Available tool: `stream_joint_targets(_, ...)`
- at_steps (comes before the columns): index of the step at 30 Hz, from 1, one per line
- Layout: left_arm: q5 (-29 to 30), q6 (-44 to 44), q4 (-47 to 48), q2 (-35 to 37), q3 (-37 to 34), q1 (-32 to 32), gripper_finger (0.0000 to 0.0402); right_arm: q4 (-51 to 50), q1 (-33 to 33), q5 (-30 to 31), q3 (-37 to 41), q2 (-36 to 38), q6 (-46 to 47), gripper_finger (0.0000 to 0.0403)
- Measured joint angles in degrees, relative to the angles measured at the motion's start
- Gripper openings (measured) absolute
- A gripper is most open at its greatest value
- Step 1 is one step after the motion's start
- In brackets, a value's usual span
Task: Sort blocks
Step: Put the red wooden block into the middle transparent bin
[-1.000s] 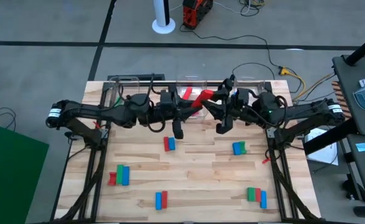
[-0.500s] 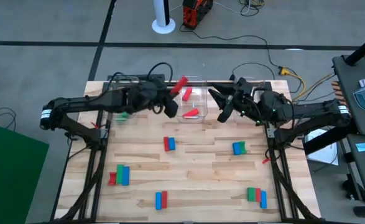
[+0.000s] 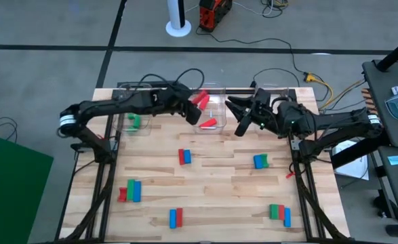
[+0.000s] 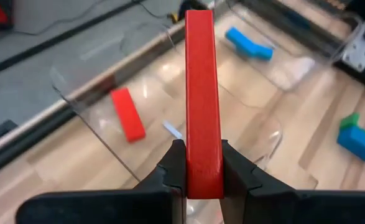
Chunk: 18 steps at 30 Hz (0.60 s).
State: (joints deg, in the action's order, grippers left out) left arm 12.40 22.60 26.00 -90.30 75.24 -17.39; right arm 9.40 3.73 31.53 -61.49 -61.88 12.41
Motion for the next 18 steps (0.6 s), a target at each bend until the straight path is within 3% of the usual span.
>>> stream_joint_targets(10, -6.0, 0.6, 0.5, -6.0, 0.0, 0.0, 0.0038, -2.0, 0.0, 0.0, 0.0, 0.0, 1.1, 0.0094)
stream_joint_targets(18, -6.0, 0.8, 0.6, -6.7, 0.0, 0.0, 0.0041, -2.3, 0.0, 0.0, 0.0, 0.0, 1.0, 0.0093)
